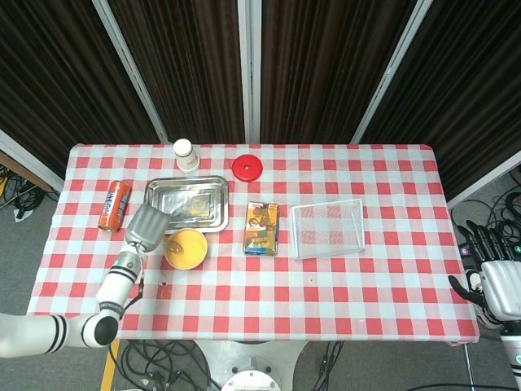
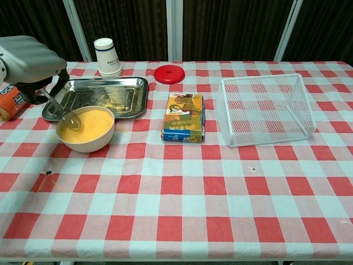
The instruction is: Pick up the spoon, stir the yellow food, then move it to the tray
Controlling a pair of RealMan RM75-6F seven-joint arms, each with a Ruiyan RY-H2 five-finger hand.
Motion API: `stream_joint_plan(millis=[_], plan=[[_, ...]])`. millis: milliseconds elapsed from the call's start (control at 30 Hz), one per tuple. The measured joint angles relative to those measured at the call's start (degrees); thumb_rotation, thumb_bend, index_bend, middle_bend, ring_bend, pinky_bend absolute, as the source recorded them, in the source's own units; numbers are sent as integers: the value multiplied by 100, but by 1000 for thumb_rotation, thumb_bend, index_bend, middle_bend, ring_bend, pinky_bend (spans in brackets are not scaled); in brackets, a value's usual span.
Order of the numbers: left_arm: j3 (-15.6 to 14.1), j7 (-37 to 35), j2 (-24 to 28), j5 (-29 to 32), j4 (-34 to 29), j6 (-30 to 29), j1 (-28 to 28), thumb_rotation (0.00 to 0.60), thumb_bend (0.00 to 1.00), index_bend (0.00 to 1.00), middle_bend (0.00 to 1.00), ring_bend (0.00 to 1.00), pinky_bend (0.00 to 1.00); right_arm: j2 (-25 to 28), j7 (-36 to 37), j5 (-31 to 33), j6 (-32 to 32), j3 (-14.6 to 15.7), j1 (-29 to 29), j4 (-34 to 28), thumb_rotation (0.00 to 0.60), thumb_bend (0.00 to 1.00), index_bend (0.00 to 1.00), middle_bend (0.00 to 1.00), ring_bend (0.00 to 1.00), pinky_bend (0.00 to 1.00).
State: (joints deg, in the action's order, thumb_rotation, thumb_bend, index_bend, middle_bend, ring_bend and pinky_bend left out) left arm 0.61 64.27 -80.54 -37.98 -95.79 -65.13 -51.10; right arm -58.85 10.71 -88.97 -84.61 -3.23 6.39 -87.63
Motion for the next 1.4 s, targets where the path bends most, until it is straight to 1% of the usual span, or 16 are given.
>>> stream_joint_plan(millis=[167,333,433,567,767,867,1067,1267,1400], plan=[[9,526,-159,178,-267,-550,-147,600,415,634,901,903,927,5,23,-2,-4,-1,-3,22,600,203,0,23,0,0],[12,940,-367,239,-307,-921,-239,600,417,637,905,907,929,-5,47,-11,8,1,6,47,600,203,0,23,0,0],[-11,1302,-579,254,-223,-1139,-296,600,417,638,907,909,930,-11,66,-10,11,2,8,62,600,203,0,24,0,0],[-19,1828,-1002,315,38,-1494,-370,600,418,639,908,912,932,-9,84,0,18,4,5,82,600,203,0,24,0,0],[-15,2235,-1522,337,574,-1816,-401,600,418,639,913,917,938,-12,102,12,43,5,11,99,600,202,0,29,0,0],[-19,2436,-1771,332,805,-1930,-386,600,418,641,913,919,938,-21,107,6,55,8,19,108,600,203,0,29,0,0],[-15,2607,-2071,297,990,-2019,-312,600,419,648,917,923,939,-33,123,13,72,12,24,128,600,203,0,29,0,0],[-28,2645,-2293,216,1085,-2015,-189,600,418,648,920,926,939,-38,137,23,72,19,13,142,600,203,0,29,0,0],[6,2598,-2323,193,1047,-1946,-135,600,419,650,921,926,939,-44,147,25,70,19,11,152,600,203,0,29,0,0]])
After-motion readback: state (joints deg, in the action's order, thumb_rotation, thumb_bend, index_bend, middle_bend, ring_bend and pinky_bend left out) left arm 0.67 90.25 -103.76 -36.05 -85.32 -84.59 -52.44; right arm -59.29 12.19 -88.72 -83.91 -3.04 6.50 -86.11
